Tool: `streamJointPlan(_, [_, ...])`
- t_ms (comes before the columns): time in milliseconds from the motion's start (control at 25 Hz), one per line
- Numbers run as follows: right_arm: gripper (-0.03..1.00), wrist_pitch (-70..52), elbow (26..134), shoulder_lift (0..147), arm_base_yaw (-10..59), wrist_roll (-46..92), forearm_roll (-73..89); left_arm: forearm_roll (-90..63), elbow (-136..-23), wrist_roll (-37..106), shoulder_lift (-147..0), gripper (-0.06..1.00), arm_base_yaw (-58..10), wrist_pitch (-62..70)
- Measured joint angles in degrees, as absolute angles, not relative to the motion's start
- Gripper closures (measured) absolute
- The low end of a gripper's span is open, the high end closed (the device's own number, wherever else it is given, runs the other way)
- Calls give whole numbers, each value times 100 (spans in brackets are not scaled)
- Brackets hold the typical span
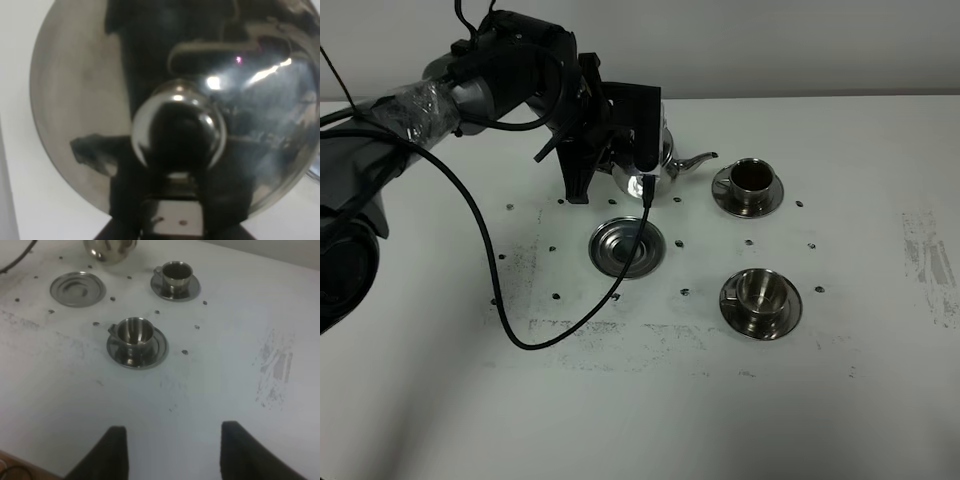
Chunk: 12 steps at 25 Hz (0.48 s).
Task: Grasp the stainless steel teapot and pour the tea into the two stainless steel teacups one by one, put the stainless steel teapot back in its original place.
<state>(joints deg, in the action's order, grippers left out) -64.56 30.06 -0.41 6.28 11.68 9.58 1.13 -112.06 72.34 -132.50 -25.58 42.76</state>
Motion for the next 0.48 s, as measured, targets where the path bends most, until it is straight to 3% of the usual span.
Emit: streamJointPlan(480, [56,-6456,3006,-41,628,1168,958,-151,-11442,7244,-13643,77,-2553,4029])
